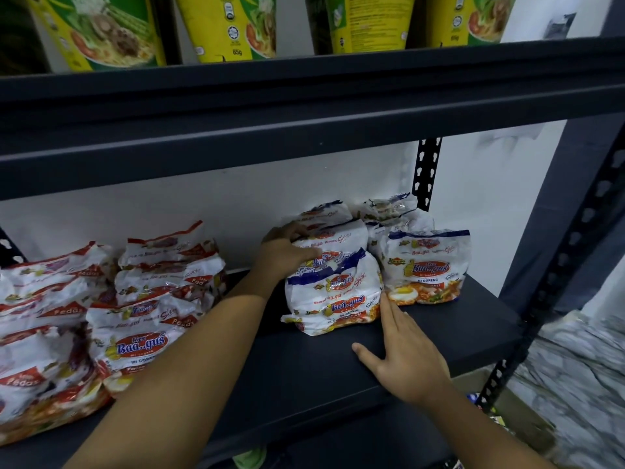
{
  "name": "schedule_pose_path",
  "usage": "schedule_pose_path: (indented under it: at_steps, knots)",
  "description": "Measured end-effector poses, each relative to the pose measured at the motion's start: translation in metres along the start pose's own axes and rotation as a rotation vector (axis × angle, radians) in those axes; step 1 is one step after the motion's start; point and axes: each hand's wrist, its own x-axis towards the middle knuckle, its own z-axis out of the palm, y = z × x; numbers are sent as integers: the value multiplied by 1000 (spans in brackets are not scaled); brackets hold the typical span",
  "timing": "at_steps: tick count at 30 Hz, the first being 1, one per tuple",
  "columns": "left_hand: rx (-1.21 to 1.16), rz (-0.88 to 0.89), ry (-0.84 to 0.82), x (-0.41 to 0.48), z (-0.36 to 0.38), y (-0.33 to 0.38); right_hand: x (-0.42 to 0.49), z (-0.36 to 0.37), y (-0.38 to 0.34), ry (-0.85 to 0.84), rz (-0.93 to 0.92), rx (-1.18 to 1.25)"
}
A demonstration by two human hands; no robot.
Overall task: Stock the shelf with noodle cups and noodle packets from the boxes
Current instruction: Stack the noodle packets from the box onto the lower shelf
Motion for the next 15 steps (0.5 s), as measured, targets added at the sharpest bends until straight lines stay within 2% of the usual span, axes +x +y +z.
schedule_pose_path:
  at_steps: [3, 6, 9, 11, 13, 15]
  knots:
    - [-21, -34, 56, -2, 2, 7, 0, 0, 1, -3, -1, 4]
    - [-60, -104, 24, -4, 2, 9, 0, 0, 0, -2, 0, 2]
    - [-362, -104, 5, -20, -2, 5, 0, -1, -1, -4, 6, -5]
    - [-543, -95, 76, -39, -5, 4, -1, -3, -2, 0, 3, -9]
    - [-530, -95, 166, -68, -2, 3, -1, -4, -3, 10, -9, -11]
    - [-539, -114, 163, -97, 5, -9, 0, -5, -3, 11, -12, -9]
